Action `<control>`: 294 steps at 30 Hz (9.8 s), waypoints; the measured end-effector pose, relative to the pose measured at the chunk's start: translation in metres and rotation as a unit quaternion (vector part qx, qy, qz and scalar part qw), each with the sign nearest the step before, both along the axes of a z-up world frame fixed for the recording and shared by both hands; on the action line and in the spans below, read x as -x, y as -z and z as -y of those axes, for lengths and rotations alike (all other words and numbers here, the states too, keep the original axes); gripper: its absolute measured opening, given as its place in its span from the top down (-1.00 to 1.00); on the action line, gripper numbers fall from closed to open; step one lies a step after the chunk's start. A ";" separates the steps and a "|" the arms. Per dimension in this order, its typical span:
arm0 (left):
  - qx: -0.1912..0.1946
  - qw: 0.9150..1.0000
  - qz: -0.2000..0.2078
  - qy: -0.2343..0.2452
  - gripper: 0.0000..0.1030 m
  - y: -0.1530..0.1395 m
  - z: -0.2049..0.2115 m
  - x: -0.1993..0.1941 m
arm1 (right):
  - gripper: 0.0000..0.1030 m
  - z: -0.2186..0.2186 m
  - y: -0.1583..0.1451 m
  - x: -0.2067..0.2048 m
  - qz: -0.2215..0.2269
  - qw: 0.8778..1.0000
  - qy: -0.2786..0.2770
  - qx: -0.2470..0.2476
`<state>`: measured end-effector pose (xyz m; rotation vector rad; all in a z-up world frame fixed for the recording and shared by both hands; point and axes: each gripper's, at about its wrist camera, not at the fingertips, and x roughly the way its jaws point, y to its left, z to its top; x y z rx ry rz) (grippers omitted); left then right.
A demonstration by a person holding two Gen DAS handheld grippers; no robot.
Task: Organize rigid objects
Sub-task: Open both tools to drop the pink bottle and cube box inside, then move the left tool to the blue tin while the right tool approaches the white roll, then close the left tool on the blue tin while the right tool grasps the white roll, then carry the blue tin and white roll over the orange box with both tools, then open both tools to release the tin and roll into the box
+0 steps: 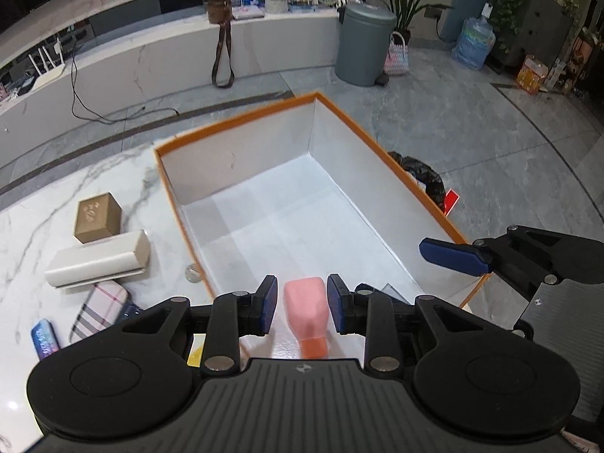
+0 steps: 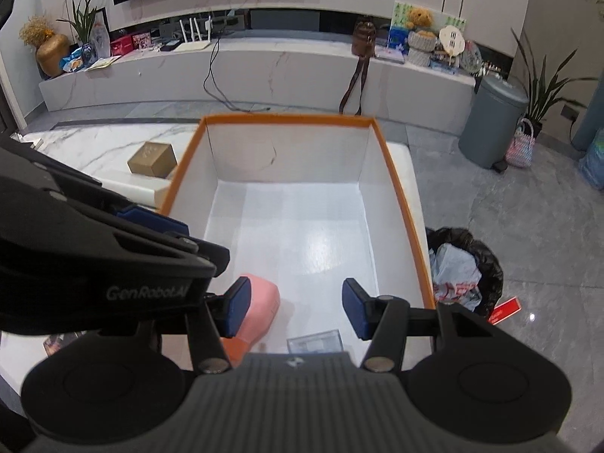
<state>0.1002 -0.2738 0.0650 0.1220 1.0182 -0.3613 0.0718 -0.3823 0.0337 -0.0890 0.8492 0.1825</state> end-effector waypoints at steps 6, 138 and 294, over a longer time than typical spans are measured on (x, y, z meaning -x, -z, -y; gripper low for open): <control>0.021 0.999 0.036 -0.007 0.31 -0.030 -0.023 0.012 | -0.04 -0.020 -0.031 0.015 0.046 0.999 0.007 0.022; -0.003 0.993 0.091 -0.073 0.02 0.148 -0.340 -0.008 | 0.13 -0.320 0.130 -0.142 0.075 0.937 -0.254 0.227; -0.126 0.987 0.057 0.079 -0.13 0.071 0.010 -0.059 | 0.37 0.005 0.054 -0.118 -0.050 0.998 0.016 -0.039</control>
